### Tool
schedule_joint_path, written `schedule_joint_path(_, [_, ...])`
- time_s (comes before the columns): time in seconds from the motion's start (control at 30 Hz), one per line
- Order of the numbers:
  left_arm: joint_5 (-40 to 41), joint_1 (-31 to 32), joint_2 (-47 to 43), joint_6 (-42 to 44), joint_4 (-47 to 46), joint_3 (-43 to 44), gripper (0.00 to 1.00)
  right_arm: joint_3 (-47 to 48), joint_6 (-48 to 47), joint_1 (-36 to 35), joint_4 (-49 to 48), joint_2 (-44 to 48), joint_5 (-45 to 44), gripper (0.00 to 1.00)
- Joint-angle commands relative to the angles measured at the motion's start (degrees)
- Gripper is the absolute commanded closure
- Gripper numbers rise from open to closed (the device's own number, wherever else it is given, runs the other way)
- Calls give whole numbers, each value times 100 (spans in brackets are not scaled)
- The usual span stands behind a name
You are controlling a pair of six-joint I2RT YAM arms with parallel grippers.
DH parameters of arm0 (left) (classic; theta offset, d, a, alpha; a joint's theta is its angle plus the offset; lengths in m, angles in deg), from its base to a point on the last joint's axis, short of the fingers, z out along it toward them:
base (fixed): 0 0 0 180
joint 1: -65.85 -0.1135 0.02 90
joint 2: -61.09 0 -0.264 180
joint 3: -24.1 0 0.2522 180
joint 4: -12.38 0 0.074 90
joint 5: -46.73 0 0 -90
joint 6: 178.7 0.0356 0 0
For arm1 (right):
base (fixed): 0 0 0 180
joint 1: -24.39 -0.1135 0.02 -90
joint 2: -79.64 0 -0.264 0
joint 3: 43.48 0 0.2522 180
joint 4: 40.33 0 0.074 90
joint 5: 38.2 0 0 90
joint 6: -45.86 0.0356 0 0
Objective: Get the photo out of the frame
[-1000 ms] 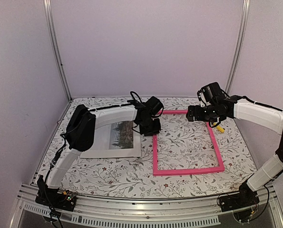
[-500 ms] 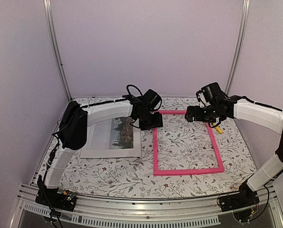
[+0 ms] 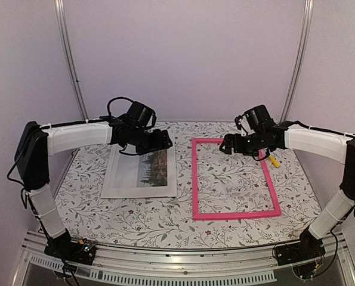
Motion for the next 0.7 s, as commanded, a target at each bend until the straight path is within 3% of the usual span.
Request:
schedule_joint_path(0.0, [-187, -248, -739, 397, -315, -760, 15, 408, 139, -422, -277, -462, 445, 3])
schedule_joint_path(0.13, [-380, -677, -1486, 540, -195, -1557, 14, 704, 242, -757, -437, -915, 715, 3])
schedule_joint_path(0.4, [-1214, -2251, -2598, 605, -392, -3083, 13, 1652, 337, -1325, -487, -1825, 952, 4])
schedule_joint_path(0.67, [-2171, -3158, -2887, 495, -956, -3977, 13, 2582, 721, -1593, -570, -2856, 1061, 4])
